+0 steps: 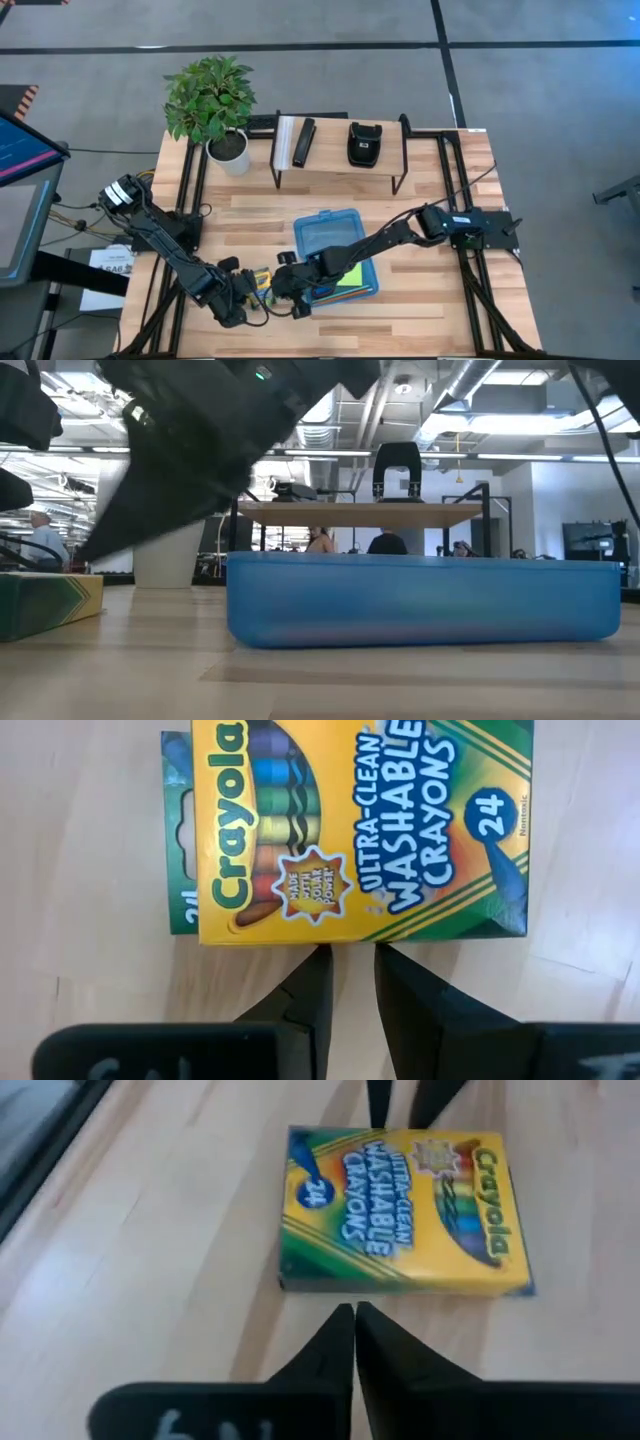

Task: Pack school essentials
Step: Put the yellow crayon box into the blue supply box

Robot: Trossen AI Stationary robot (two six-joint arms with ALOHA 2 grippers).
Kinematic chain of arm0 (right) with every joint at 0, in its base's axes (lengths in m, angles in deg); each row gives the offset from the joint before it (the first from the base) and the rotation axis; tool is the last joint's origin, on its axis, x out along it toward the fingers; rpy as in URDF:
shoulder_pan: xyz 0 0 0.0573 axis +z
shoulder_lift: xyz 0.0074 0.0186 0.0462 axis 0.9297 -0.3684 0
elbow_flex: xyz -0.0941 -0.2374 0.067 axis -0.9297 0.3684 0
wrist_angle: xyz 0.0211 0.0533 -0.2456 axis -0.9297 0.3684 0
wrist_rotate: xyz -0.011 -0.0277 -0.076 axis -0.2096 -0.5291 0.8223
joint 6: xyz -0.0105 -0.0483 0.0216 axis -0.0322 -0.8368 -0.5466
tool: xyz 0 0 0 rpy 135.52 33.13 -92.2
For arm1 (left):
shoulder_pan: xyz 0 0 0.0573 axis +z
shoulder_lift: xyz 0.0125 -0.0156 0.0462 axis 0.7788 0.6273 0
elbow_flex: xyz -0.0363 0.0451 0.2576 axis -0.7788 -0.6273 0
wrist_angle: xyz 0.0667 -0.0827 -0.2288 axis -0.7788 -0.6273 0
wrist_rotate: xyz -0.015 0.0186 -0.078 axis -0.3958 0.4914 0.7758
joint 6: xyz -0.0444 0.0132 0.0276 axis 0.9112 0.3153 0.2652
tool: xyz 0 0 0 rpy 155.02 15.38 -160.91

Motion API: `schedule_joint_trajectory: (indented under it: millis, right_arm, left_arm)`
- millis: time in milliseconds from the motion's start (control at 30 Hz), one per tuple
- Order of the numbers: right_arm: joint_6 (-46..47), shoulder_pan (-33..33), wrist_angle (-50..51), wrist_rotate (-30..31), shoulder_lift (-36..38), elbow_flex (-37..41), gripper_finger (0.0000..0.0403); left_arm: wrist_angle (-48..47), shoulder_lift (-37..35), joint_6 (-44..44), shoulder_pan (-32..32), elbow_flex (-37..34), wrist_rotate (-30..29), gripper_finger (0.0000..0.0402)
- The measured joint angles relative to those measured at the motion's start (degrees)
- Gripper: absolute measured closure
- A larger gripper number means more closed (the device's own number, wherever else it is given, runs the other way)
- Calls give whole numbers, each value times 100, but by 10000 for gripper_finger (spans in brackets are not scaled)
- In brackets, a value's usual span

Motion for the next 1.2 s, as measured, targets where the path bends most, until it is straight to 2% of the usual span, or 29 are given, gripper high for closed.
schedule_joint_trajectory:
  millis: [200,500,900,1200]
  right_arm:
    - [-39,-103,66,4,4,-20,394]
    - [-107,-176,73,17,4,-20,387]
    - [-94,-205,-48,15,4,-20,389]
    - [-74,-207,-50,15,7,-20,388]
  left_arm:
    - [-29,0,61,-2,0,7,338]
    - [-11,39,218,-103,0,-19,338]
    - [5,42,893,-730,0,-905,338]
    - [17,308,733,-610,-2,-700,338]
